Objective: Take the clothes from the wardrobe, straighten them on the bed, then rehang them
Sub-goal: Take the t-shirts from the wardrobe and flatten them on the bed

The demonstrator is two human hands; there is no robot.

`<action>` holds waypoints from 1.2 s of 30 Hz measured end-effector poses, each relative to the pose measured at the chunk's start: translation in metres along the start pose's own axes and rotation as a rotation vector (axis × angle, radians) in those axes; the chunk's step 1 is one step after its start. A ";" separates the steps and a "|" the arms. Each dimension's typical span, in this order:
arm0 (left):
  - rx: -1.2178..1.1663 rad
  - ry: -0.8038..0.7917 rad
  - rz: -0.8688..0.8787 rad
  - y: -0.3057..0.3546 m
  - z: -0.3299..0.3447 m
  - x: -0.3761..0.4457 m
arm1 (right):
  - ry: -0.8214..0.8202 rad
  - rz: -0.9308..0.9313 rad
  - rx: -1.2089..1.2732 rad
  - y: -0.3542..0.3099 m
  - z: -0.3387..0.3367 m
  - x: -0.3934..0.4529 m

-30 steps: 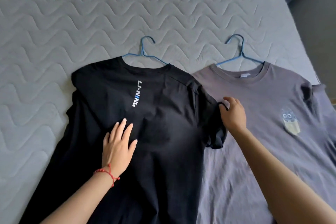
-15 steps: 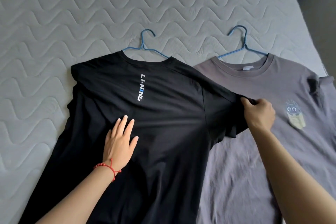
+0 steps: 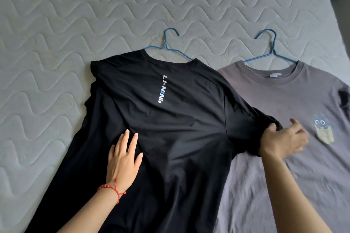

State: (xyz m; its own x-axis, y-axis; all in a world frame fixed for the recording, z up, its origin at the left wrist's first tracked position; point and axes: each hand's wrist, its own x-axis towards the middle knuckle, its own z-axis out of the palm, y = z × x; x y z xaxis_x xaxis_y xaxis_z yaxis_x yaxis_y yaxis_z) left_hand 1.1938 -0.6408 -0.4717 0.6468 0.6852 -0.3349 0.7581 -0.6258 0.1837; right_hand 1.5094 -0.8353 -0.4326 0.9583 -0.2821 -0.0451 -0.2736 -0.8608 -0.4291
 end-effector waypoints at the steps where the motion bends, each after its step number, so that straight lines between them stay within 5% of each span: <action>1: 0.000 0.003 0.011 -0.002 -0.001 0.001 | 0.018 -0.116 0.026 -0.007 0.005 -0.009; 5: -0.044 0.073 0.009 -0.009 -0.011 0.011 | -0.144 -0.695 0.098 -0.046 0.049 -0.079; 8: -0.085 0.161 -0.012 -0.024 -0.024 0.029 | -0.380 -0.888 0.028 -0.074 0.084 -0.136; 11: -0.188 0.267 -0.087 -0.049 -0.038 0.053 | -0.506 -0.930 -0.084 -0.074 0.114 -0.161; 14: -0.325 0.362 -0.245 -0.076 -0.049 0.082 | -0.412 -0.999 -0.219 -0.064 0.127 -0.162; 18: -0.646 0.387 -0.699 -0.102 -0.066 0.124 | -0.335 -1.009 -0.224 -0.063 0.133 -0.164; 20: -0.722 0.373 -0.792 -0.108 -0.072 0.142 | -0.319 -1.013 -0.225 -0.063 0.135 -0.163; 31: -0.769 0.098 -0.622 -0.088 -0.079 0.170 | -0.324 -1.009 -0.279 -0.067 0.138 -0.163; 36: -1.104 0.530 -0.706 -0.129 -0.092 0.161 | -0.315 -1.017 -0.282 -0.068 0.140 -0.163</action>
State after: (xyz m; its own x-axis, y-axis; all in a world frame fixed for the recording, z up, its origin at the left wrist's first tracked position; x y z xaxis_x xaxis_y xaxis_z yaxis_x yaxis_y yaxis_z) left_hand 1.2079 -0.4161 -0.4643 -0.1235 0.9385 -0.3224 0.4458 0.3428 0.8269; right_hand 1.3827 -0.6719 -0.5222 0.7138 0.6995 -0.0329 0.6847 -0.7070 -0.1772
